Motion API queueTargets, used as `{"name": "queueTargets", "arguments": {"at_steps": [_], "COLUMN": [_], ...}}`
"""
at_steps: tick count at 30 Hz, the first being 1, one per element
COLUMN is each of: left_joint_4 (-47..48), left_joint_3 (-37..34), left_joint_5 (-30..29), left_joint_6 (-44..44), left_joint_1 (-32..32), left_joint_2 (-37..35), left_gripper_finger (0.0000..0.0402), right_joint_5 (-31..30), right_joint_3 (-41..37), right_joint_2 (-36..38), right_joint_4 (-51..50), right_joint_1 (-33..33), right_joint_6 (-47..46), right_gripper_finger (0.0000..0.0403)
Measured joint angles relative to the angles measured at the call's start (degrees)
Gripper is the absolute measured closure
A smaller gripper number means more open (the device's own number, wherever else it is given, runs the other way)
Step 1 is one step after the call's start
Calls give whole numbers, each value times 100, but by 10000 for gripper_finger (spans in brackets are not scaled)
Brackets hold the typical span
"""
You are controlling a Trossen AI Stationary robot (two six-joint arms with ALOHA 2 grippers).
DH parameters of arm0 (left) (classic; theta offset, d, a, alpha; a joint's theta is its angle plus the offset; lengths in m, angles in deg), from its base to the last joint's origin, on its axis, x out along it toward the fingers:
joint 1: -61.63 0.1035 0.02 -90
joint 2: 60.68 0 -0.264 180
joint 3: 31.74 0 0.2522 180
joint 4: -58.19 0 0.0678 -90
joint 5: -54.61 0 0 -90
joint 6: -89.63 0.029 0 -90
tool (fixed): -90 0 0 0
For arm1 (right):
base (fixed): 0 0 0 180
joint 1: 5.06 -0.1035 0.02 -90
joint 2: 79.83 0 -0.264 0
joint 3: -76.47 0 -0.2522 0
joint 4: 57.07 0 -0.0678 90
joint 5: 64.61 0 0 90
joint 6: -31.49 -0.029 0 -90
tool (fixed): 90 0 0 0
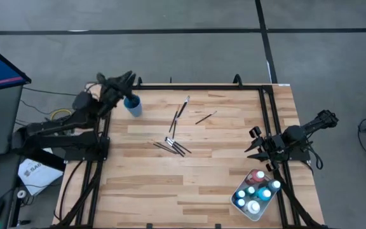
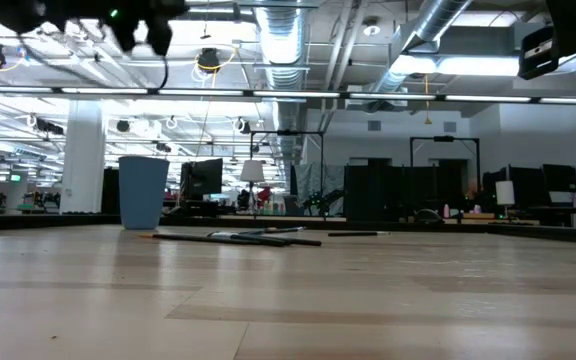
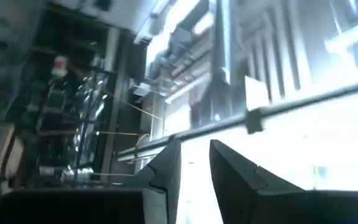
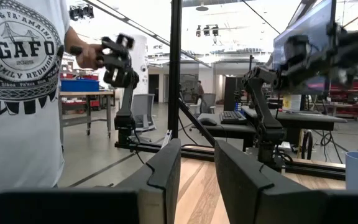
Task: Pick & Place Paint Supplies
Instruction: Put the top gold paint brush into the blue cup
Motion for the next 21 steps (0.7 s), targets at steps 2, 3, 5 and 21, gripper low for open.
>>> {"name": "queueTargets", "arguments": {"at_steps": [2,3,5,21], "left_joint_4": [-16,37,332,4963], "left_joint_3": [389,563,900,3511], "left_joint_5": [450,782,1434,3272], "left_joint_6": [876,1301,1892,5057], "left_joint_1": [-9,-2,41,158], "left_joint_2": [354,538,937,3748], "left_gripper_finger": [333,336,343,400], "right_joint_5": [0,0,0,0], "right_joint_3": [1,0,0,0], "right_joint_2": [1,1,0,1], "right_joint_4": [0,0,0,2], "right_joint_1": [1,0,1,0], "right_joint_6": [-1,0,-1,0], "right_gripper_finger": [311,311,311,311]}}
